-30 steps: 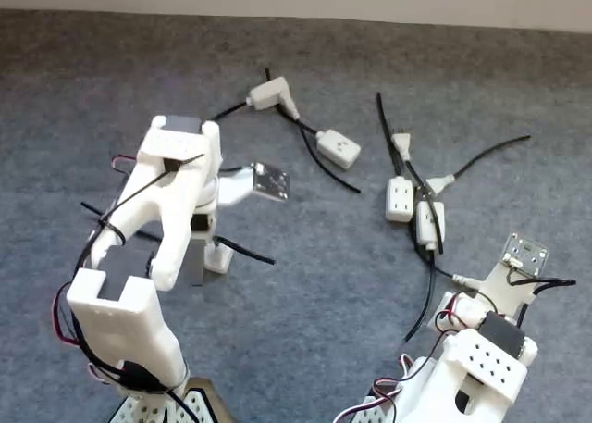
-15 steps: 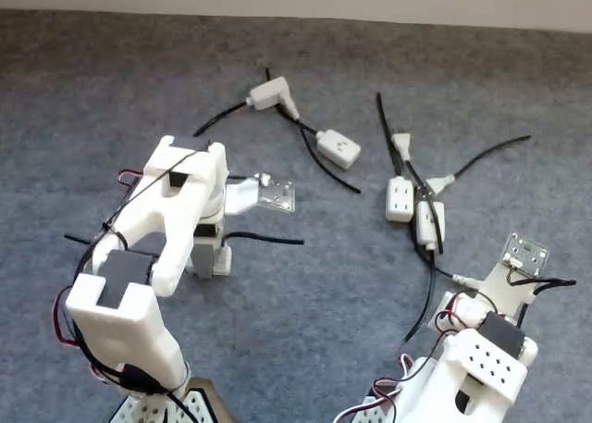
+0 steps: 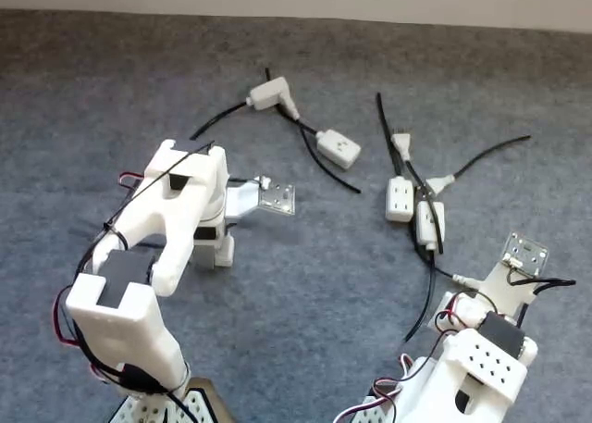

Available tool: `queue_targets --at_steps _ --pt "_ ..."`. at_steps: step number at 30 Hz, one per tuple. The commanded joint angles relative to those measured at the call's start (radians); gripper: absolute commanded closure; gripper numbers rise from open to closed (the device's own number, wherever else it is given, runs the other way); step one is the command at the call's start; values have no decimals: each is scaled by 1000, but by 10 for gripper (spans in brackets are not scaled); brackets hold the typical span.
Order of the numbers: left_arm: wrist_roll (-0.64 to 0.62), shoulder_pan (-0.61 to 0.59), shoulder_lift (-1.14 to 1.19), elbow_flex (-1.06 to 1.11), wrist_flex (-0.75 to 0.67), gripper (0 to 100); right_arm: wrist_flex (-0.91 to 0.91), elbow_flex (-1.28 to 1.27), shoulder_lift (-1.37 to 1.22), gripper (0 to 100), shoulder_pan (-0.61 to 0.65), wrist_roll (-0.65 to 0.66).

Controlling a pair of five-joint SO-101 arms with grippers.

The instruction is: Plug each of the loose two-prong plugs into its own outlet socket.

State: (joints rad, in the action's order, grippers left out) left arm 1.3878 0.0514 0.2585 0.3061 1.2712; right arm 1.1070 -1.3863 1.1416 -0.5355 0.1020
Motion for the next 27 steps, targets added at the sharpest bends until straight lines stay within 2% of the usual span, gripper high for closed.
queue_targets --at_steps 1,5,11,14,18,23,27 --pt "21 12 -27 -85 -32 996 -19 4 8 992 -12 -2" --pt "-216 28 -21 -303 -69 981 -19 4 8 992 -12 -2" --pt "-707 36 -16 -615 -304 994 -19 4 8 992 -12 -2" --pt "-881 38 13 -704 -376 994 -19 4 8 992 -12 -2" --pt "-967 47 171 -866 -381 993 -19 4 8 992 -12 -2" --pt "-982 45 484 -1173 -338 989 -19 4 8 992 -12 -2" --pt "-985 31 753 -1471 -256 889 -19 4 8 992 -12 -2"
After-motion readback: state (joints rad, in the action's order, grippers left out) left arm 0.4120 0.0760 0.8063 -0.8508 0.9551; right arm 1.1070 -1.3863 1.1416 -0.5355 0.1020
